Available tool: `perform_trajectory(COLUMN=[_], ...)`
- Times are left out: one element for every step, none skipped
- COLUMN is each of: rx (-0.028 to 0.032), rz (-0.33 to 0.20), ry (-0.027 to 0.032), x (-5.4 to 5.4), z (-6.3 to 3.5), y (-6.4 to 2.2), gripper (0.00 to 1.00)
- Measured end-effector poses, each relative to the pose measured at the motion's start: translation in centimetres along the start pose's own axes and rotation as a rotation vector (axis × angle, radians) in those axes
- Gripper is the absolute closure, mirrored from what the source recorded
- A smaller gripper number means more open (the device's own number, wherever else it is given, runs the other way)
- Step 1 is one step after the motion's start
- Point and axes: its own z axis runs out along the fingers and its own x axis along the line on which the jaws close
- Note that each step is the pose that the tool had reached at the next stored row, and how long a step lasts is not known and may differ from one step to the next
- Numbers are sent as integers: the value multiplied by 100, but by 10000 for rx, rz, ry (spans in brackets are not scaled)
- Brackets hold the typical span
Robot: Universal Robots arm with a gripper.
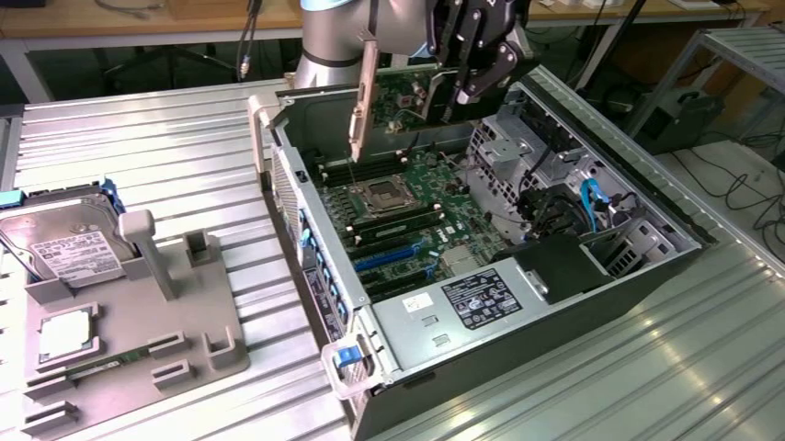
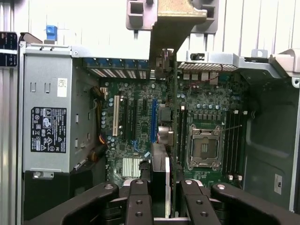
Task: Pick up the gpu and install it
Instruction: 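Insert the gpu into the slot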
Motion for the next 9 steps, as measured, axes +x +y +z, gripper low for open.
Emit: perform_trajectory(rx=[0,-1,-1,1,8,39,65,78,86], rz=[-68,-144,-206,-262,-264,-265,-264,-260,-248], ry=[3,6,9,11,12,16,17,18,18], x=[0,0,0,0,-1,-1,0,0,0], z=[0,0,1,5,11,30,45,57,69], y=[0,0,0,0,0,-1,-2,-3,-3], gripper=[72,72,72,72,72,72,72,72,72])
